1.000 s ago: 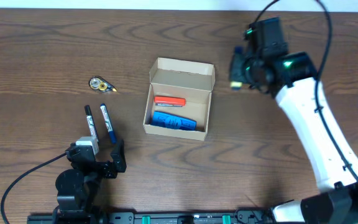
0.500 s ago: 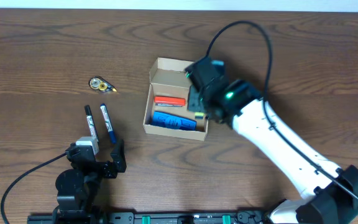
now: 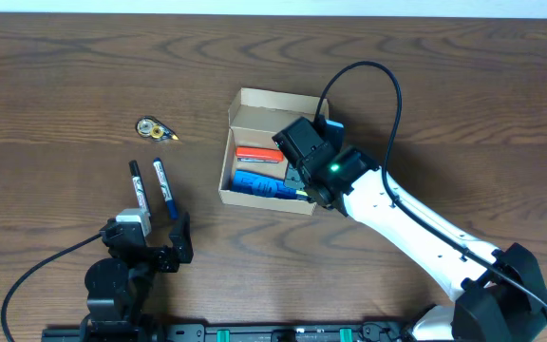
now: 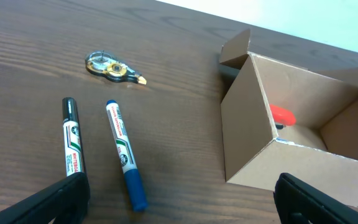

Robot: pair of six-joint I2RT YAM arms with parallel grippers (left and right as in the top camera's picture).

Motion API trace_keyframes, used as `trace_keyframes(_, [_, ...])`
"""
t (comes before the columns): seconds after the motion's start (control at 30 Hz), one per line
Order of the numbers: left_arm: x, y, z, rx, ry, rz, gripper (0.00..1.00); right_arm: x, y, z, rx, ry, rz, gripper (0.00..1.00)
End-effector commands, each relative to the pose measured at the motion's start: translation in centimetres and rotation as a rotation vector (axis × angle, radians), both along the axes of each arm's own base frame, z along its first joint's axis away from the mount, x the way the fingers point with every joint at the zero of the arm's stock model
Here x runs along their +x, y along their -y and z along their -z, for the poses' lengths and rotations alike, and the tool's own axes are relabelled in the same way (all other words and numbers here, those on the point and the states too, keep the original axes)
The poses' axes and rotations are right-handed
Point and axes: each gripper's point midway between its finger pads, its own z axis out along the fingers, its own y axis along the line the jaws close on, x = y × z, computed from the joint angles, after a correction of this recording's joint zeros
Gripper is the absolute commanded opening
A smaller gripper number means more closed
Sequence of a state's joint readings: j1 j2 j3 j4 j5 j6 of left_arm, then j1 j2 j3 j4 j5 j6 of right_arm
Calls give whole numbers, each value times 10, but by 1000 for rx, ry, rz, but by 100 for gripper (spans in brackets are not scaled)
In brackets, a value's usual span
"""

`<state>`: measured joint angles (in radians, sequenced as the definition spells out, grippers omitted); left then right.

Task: Pack container
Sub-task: 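Place the yellow highlighter upright along the box's right side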

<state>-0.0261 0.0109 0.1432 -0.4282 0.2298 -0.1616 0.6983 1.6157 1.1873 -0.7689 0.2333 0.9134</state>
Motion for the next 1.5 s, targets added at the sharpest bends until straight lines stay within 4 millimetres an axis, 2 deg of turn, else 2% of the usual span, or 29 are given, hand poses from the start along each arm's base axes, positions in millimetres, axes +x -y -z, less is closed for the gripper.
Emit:
trace_keyframes(0.0, [0, 0, 8, -15, -17, -6, 95, 0, 3, 3, -25, 8, 8, 22])
trace_keyframes(0.1, [0, 0, 8, -15, -17, -6, 95, 0, 3, 3, -26, 8, 8, 35])
trace_keyframes(0.23, [0, 0, 8, -15, -17, -6, 95, 2, 1, 2, -23, 14, -8, 43])
trace_keyframes(0.37, [0, 0, 8, -15, -17, -6, 95, 4, -1, -7, -26, 26, -41, 45])
trace_keyframes(0.47, [0, 0, 8, -15, -17, -6, 96, 3, 4, -20, -29, 38, -33, 45])
trace_keyframes(0.57, [0, 0, 8, -15, -17, -6, 95, 3, 13, -25, -29, 35, -15, 48])
trace_keyframes(0.8, [0, 0, 8, -15, -17, -6, 95, -2, 29, -6, -61, -35, 12, 51])
trace_keyframes(1.2, [0, 0, 8, -15, -17, -6, 95, -1, 22, 28, -91, -111, -30, 54])
trace_keyframes(1.33, [0, 0, 8, -15, -17, -6, 95, -1, 24, 33, -106, -122, -30, 53])
trace_keyframes(1.47, [0, 0, 8, -15, -17, -6, 95, 3, 35, 32, -153, -114, -48, 52])
